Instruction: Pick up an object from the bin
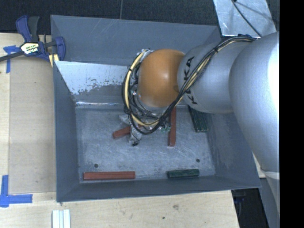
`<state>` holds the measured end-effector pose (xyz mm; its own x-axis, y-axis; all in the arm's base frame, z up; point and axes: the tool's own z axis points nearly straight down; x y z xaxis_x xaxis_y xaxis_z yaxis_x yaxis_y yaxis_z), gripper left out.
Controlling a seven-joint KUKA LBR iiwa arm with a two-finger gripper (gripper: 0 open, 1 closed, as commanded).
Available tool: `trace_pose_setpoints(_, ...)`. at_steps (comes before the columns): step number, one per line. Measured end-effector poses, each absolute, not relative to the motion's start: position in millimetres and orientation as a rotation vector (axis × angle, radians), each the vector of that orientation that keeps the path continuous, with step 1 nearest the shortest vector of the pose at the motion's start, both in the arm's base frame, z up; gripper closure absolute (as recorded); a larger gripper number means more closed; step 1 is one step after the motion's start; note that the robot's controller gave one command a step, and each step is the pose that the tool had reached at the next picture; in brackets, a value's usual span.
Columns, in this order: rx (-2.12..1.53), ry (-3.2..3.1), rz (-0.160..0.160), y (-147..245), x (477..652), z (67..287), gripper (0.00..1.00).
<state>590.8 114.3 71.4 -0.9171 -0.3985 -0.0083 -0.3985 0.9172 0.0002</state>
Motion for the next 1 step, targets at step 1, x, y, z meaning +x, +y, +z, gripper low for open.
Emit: trace_pose_setpoints(1, -0.652, 3.068, 0.0, 105.4, 600.0, 215.0, 1.0)
